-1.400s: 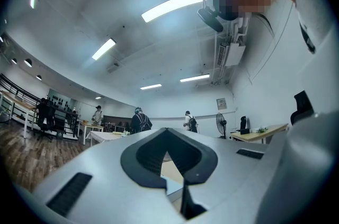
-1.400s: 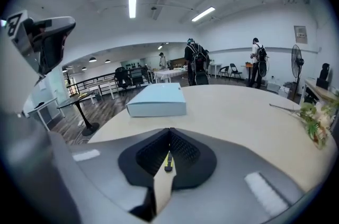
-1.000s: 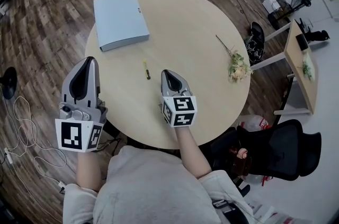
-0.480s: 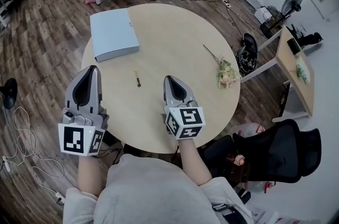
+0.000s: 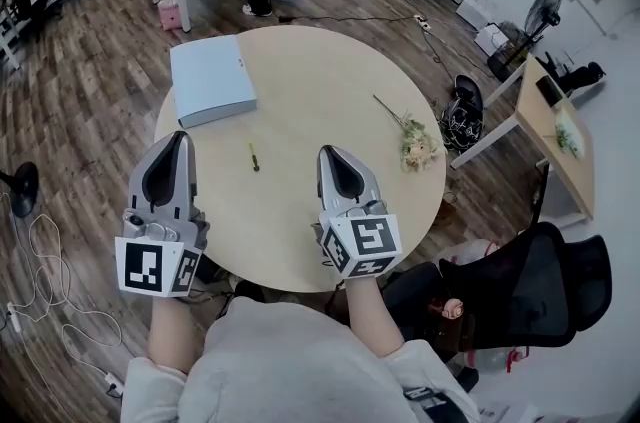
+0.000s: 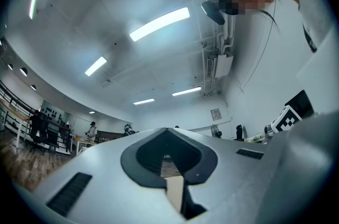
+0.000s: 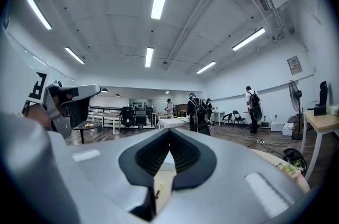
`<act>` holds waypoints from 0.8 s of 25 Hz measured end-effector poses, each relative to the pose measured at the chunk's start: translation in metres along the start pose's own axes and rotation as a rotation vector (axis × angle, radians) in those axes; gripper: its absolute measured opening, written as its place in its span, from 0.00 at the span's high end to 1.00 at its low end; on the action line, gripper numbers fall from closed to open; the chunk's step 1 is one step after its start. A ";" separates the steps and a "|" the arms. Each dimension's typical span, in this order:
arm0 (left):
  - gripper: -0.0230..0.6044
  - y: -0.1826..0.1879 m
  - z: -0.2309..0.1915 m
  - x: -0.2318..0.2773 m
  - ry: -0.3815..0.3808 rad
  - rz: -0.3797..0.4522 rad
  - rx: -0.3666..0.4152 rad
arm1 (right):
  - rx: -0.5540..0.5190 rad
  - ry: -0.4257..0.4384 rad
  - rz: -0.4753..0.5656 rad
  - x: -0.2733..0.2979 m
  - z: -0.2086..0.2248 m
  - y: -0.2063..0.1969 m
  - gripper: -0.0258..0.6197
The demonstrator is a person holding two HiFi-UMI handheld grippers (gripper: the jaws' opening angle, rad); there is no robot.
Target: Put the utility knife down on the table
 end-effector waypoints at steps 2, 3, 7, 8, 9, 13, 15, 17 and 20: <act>0.95 0.005 0.004 -0.002 0.000 0.009 0.004 | -0.010 0.003 0.012 -0.006 0.000 0.010 0.94; 0.95 0.008 0.007 -0.003 -0.001 0.014 0.006 | -0.014 0.004 0.019 -0.009 0.000 0.014 0.94; 0.95 0.018 0.018 -0.008 -0.001 0.031 0.016 | -0.022 0.012 0.058 -0.023 0.001 0.032 0.94; 0.95 0.021 0.020 -0.010 0.000 0.036 0.018 | -0.024 0.013 0.067 -0.027 0.001 0.035 0.94; 0.95 0.023 0.022 -0.011 0.001 0.039 0.020 | -0.027 0.013 0.076 -0.031 0.001 0.039 0.94; 0.95 0.033 0.030 -0.018 0.005 0.055 0.029 | -0.024 0.008 0.108 -0.045 0.002 0.049 0.94; 0.95 0.038 0.033 -0.020 0.007 0.063 0.033 | -0.027 0.006 0.120 -0.051 0.003 0.054 0.94; 0.95 0.042 0.037 -0.023 0.008 0.069 0.037 | -0.031 0.000 0.130 -0.058 0.004 0.057 0.94; 0.95 0.046 0.043 -0.029 0.010 0.074 0.038 | -0.031 -0.005 0.143 -0.068 0.004 0.059 0.94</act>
Point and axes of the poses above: the fingertips, and each gripper's own axes: x forward along the fingers, z to its right, y out of its top, the point moved 2 cm from there along -x, backward along the fingers, and after that the axes turned 7 degrees about z, right-handed, at the moved point
